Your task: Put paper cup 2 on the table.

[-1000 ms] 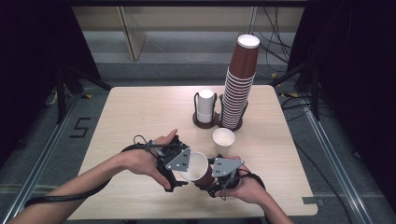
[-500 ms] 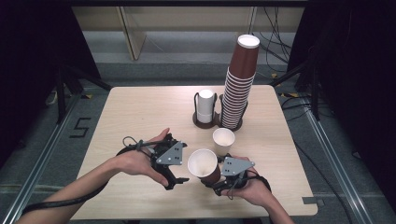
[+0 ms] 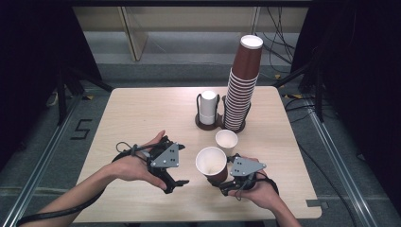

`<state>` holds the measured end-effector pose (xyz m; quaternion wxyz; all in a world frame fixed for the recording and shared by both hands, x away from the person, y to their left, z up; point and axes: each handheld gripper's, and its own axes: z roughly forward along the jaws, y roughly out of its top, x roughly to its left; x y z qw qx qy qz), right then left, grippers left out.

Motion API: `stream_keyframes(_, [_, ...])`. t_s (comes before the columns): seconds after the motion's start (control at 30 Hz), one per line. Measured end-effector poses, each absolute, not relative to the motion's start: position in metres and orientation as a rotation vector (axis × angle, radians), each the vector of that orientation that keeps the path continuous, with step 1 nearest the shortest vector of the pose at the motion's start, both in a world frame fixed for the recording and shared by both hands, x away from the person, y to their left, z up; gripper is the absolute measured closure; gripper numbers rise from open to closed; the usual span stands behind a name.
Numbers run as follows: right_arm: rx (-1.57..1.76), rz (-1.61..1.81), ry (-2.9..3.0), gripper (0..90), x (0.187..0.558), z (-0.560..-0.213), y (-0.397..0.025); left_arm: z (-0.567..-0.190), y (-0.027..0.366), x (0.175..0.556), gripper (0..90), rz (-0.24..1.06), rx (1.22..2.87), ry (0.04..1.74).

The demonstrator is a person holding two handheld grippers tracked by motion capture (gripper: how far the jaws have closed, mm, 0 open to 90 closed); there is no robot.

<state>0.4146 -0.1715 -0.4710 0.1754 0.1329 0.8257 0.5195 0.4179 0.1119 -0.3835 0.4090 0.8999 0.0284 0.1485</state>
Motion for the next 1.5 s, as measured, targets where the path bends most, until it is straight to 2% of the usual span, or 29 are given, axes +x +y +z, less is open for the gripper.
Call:
stream_keyframes(0.63, [0.522, 1.584, 2.193, 20.7, 0.412, -0.470, -0.205, -0.404, 0.115, 0.422, 0.0, 0.397, 2.117, 0.229])
stream_keyframes(1.0, [0.585, 1.588, 2.118, 20.6, 0.409, -0.465, -0.221, -0.425, 0.127, 0.418, 0.0, 0.447, 1.990, 0.392])
stream_keyframes(1.17, [0.635, 1.591, 2.080, 20.6, 0.407, -0.464, -0.232, -0.434, 0.134, 0.424, 0.0, 0.486, 1.960, 0.408])
stream_keyframes(1.5, [0.684, 1.584, 2.032, 20.6, 0.408, -0.462, -0.250, -0.447, 0.148, 0.427, 0.0, 0.494, 1.872, 0.638])
